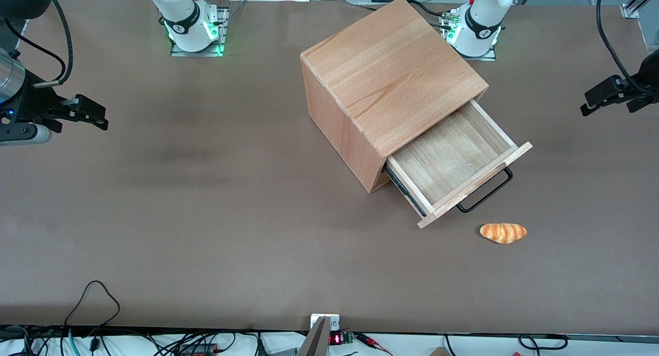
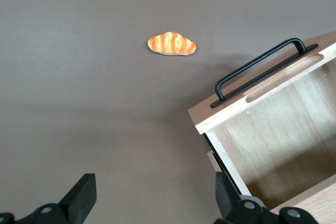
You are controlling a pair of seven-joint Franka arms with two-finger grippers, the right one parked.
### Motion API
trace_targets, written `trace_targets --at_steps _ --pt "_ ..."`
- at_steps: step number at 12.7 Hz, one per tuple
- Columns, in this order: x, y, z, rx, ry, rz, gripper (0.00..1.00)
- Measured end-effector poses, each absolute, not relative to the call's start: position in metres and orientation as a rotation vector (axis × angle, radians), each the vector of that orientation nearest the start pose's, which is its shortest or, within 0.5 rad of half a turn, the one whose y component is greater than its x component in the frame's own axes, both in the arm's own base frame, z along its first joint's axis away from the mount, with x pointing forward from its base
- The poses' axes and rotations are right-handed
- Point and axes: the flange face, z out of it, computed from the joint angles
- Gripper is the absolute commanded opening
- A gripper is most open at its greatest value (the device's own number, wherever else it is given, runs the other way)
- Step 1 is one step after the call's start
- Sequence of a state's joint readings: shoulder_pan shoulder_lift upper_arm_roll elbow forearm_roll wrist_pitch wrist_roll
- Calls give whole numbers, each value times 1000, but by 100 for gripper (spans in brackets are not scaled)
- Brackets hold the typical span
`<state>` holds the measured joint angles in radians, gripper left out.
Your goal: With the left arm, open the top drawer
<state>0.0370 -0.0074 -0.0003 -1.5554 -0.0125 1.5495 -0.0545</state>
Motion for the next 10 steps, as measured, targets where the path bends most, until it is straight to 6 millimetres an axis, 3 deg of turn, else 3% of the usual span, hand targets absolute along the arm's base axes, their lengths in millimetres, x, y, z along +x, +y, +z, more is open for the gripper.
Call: trace_targets --at_steps 3,10 --pt "550 10 634 -3151 -119 -1 100" --pt "548 14 630 -3150 -129 31 100"
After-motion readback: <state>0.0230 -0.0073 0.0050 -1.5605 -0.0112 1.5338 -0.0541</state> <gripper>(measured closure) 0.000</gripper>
